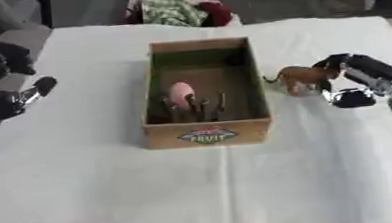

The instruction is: Pick up objects on the table and place them in the box.

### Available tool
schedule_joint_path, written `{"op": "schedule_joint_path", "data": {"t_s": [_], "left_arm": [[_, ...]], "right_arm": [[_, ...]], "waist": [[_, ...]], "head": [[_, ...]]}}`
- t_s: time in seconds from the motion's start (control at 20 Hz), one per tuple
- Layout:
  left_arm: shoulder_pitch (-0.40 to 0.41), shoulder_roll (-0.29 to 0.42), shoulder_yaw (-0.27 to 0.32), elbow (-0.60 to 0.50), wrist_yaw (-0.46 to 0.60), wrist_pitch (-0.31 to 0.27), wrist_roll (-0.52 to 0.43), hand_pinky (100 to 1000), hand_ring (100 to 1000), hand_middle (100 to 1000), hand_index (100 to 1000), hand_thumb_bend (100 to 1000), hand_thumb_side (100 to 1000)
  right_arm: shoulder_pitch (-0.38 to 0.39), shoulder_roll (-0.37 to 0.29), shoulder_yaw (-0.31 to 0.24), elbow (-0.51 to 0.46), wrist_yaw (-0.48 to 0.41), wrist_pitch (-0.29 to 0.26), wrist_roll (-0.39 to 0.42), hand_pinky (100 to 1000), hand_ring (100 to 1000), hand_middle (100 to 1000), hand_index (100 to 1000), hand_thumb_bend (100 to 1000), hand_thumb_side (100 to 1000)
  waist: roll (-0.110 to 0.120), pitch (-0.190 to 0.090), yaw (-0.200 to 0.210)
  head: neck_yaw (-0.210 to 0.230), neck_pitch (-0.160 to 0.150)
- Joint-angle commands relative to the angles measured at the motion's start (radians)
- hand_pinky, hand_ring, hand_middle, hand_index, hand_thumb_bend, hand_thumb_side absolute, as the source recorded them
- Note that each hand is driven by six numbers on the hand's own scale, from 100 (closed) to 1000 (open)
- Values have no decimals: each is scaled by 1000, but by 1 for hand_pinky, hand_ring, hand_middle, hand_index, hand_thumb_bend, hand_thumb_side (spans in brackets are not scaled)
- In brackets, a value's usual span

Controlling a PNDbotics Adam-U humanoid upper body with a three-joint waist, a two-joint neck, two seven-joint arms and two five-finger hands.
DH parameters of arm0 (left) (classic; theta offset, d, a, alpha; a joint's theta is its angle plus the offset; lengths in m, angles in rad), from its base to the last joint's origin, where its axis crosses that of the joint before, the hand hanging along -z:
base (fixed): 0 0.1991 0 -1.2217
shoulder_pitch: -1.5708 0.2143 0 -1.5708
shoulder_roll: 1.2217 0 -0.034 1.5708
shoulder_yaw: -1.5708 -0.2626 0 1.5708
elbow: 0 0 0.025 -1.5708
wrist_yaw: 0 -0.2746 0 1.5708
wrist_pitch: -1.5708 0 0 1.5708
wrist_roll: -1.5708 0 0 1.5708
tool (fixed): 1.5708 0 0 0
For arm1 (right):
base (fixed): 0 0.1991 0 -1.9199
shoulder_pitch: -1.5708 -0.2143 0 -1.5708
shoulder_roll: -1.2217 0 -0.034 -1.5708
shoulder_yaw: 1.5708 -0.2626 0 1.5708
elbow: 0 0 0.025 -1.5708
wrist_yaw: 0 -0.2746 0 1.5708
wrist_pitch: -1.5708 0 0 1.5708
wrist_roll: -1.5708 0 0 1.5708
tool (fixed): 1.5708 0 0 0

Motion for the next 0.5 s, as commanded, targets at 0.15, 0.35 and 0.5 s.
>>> {"op": "schedule_joint_path", "data": {"t_s": [0.15,0.35,0.5], "left_arm": [[-7,14,10,-10,-1,-2,-6,688,545,529,649,609,166],[-4,13,11,-9,-1,-2,-8,688,545,529,649,609,166],[-4,11,10,-10,-1,-2,-9,688,544,529,649,608,166]], "right_arm": [[-22,-13,12,-35,65,-34,33,922,930,865,915,223,411],[-27,-10,7,-50,80,-41,40,919,925,865,915,219,412],[-30,-6,8,-53,86,-30,28,875,866,831,890,198,419]], "waist": [[-1,-14,0],[-2,-16,-2],[-3,-17,-3]], "head": [[-1,-1],[-1,1],[-2,2]]}}
